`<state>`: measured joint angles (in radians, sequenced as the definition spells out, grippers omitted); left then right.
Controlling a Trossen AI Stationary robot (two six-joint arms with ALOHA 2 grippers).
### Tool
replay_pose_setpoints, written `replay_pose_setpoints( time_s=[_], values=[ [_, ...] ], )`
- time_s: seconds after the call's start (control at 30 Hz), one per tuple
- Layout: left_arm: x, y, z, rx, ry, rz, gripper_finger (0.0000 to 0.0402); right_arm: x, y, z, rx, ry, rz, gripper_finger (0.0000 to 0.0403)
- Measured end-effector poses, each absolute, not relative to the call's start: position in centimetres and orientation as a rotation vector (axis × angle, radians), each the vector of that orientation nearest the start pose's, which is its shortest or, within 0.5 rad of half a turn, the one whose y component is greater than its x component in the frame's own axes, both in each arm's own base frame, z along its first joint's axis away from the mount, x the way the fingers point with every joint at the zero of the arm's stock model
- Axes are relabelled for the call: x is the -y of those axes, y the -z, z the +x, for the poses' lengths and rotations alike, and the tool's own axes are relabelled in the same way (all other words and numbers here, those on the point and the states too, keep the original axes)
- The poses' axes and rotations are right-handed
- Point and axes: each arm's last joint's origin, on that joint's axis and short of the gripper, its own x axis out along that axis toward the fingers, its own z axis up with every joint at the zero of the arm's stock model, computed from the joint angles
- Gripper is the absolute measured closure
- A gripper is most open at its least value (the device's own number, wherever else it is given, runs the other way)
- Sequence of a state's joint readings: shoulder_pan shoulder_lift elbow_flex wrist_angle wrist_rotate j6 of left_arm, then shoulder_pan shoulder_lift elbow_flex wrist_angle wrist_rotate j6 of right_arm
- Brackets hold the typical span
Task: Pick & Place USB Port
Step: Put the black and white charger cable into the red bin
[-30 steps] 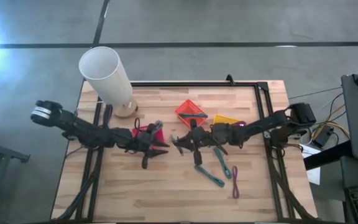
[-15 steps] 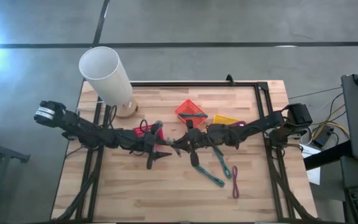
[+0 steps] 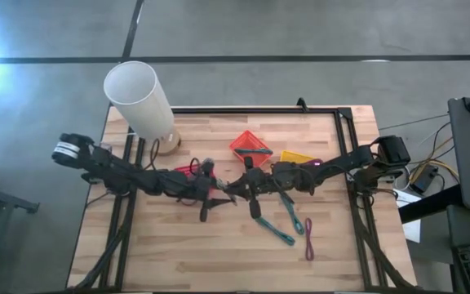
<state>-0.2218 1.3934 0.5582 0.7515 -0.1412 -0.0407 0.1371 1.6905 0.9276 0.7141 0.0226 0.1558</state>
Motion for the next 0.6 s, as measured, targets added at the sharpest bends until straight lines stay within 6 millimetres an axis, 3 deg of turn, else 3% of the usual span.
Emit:
replay_pose_setpoints(
  time_s=[0.33, 0.6],
  values=[
    [5.86, -21.24, 27.91, -0.105, 0.074, -0.007, 0.0382, -4.94, -23.40, 36.33, -0.066, -0.110, 0.114, 0.0377],
    [5.86, -20.98, 27.85, -0.137, 0.074, -0.033, 0.0375, -4.93, -23.22, 36.31, -0.084, -0.106, 0.105, 0.0323]
  ],
)
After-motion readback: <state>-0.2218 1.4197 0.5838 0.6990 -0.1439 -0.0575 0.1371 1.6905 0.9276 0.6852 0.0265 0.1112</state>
